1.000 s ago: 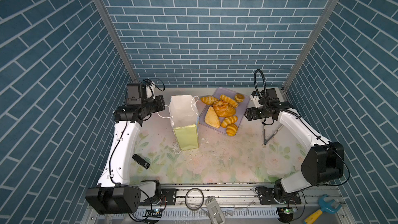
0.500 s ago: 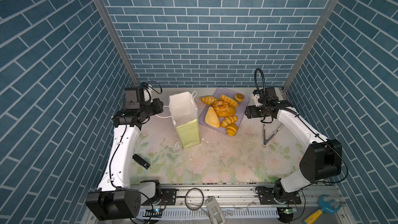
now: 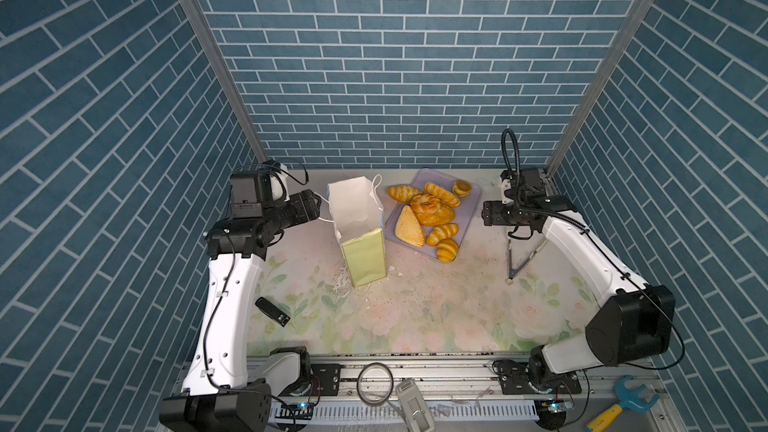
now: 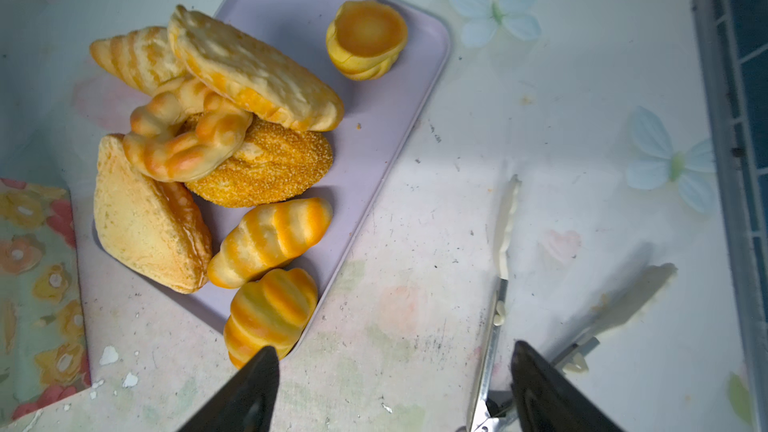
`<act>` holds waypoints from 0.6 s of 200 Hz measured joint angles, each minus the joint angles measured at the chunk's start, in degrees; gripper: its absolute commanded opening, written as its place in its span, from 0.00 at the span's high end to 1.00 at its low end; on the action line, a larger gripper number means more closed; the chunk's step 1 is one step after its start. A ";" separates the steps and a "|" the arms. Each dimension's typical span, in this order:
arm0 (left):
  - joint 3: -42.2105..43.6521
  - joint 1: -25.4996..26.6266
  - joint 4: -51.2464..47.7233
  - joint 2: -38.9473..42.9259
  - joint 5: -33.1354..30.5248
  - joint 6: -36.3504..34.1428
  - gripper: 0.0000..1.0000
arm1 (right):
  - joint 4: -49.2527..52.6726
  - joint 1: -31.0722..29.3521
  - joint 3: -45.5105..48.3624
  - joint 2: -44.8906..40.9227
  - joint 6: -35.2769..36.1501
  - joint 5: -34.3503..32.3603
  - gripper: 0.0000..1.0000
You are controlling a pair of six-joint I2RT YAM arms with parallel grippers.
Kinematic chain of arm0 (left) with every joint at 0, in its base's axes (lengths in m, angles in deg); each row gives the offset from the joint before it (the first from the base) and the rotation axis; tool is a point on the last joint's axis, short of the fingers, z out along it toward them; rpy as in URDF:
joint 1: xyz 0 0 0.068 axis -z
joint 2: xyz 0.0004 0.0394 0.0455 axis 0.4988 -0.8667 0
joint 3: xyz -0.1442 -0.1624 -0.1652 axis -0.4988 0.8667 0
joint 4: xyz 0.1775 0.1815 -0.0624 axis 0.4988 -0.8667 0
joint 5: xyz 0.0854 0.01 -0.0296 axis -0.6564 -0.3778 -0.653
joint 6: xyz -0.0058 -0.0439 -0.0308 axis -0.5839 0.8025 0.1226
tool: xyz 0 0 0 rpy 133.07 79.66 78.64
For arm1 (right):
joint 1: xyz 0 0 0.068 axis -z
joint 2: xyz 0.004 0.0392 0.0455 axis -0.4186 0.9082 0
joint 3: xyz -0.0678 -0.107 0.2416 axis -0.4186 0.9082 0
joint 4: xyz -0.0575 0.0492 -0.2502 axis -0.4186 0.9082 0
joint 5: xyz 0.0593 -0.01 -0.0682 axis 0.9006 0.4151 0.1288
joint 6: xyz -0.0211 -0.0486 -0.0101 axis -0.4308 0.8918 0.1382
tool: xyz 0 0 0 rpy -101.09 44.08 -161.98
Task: Place the fake bread into the paper bag
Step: 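Lower the right gripper down onto the metal tongs lying on the table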
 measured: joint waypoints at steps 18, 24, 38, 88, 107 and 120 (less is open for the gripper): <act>-1.29 0.00 -0.04 0.68 -0.04 -0.04 0.17 | 1.36 0.00 1.70 -2.62 -1.40 -2.43 0.10; -1.79 0.00 0.04 0.76 -0.07 -0.20 0.17 | 1.92 0.02 2.38 -3.23 -2.01 -3.19 0.10; -2.71 0.00 0.44 0.79 -0.07 -0.57 0.17 | 2.51 0.15 4.59 -4.44 -3.76 -4.57 0.09; -3.74 0.00 3.32 -1.57 0.46 -0.92 0.16 | 5.07 3.61 12.50 -6.93 -11.26 -5.90 0.09; -3.74 0.00 3.54 -1.84 0.85 -1.16 0.16 | 4.87 6.25 15.06 -7.19 -13.25 -5.35 0.09; -3.74 0.00 3.52 -1.70 1.07 -1.79 0.16 | 4.42 7.65 16.98 -7.34 -14.19 -4.76 0.09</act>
